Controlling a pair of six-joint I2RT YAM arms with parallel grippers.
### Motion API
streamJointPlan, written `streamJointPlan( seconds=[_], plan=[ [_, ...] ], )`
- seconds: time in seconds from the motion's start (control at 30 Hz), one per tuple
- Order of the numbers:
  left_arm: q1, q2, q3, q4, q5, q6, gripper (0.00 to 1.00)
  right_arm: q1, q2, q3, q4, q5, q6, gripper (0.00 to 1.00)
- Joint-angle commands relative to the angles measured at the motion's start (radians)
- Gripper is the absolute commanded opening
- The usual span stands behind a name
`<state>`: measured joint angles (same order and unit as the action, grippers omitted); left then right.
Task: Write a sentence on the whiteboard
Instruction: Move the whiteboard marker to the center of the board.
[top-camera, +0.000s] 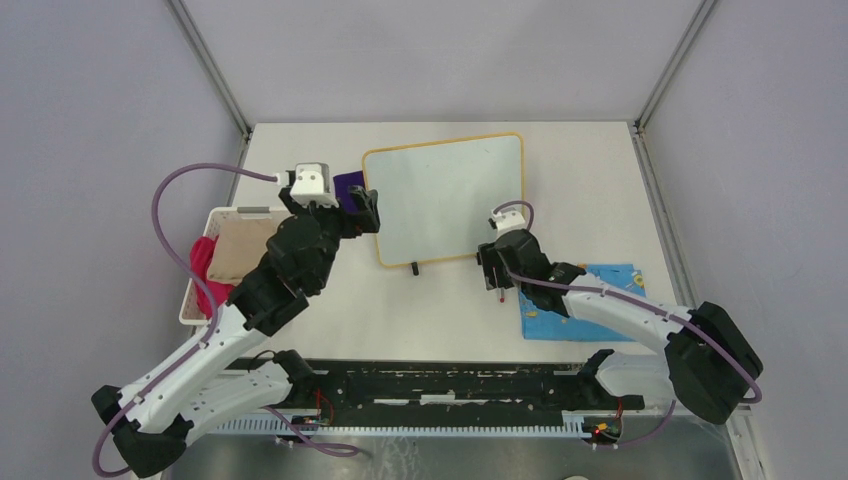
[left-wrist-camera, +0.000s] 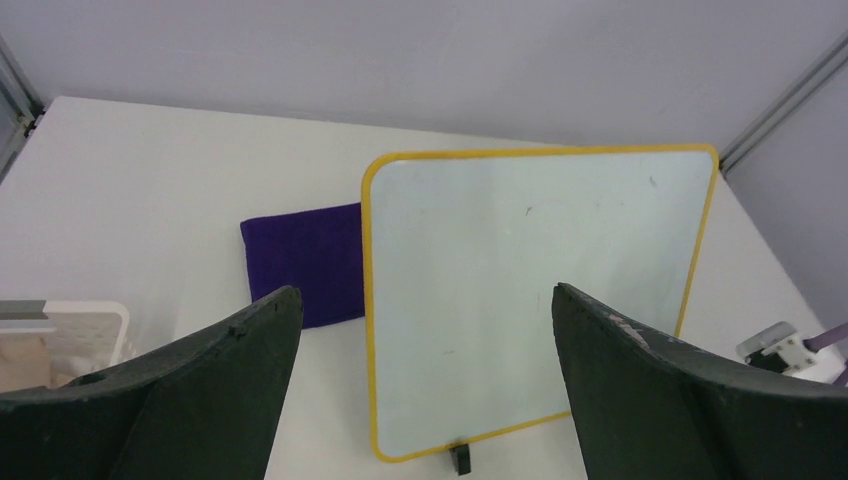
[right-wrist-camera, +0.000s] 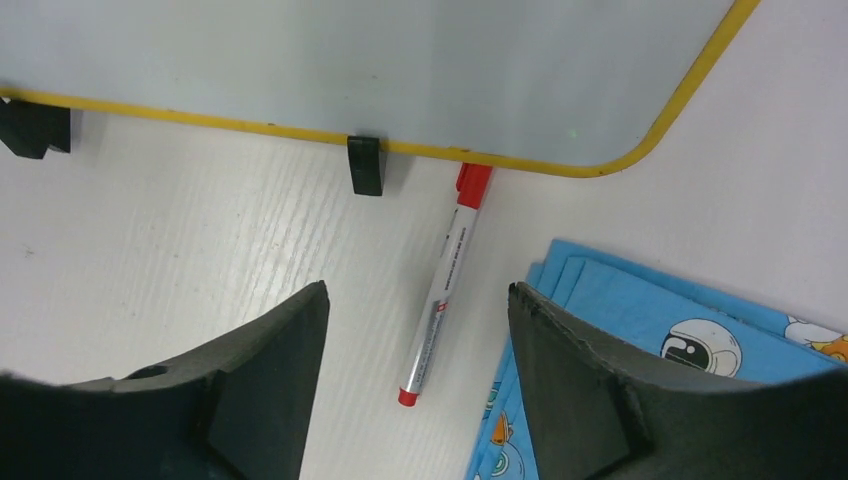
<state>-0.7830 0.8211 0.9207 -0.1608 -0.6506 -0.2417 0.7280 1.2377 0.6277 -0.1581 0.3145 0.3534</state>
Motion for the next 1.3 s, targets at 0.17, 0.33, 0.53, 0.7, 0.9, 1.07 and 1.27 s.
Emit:
streamJointPlan(
  seconds=[0.17, 0.33, 0.53, 0.7, 0.9, 1.07, 1.27],
  plan=[
    [-0.004, 0.115, 0.137, 0.050, 0.021, -0.004, 1.00, -0.087, -0.003, -0.032, 0.084, -0.104, 0.036, 0.79],
    [-0.003, 0.115, 0.020, 0.149, 0.073, 0.033, 1.00, -0.087, -0.068, -0.078, 0.108, -0.039, -0.036, 0.88],
    [0.000, 0.077, -0.046, 0.158, 0.117, -0.020, 1.00, -0.087, -0.163, -0.154, 0.195, 0.025, -0.063, 0.98],
    [0.002, 0.082, -0.043, 0.144, 0.186, -0.048, 1.00, -0.087, -0.127, -0.156, 0.239, -0.044, -0.050, 0.91],
    [0.002, 0.064, -0.050, 0.131, 0.190, -0.025, 1.00, -0.086, -0.038, -0.114, 0.206, -0.114, -0.071, 0.83],
    [0.001, 0.049, -0.055, 0.134, 0.189, 0.001, 1.00, -0.087, 0.004, -0.105, 0.195, -0.127, -0.067, 0.73],
    [0.001, 0.049, -0.052, 0.130, 0.184, 0.009, 1.00, -0.085, 0.054, -0.085, 0.170, -0.116, -0.078, 0.64]
  ],
)
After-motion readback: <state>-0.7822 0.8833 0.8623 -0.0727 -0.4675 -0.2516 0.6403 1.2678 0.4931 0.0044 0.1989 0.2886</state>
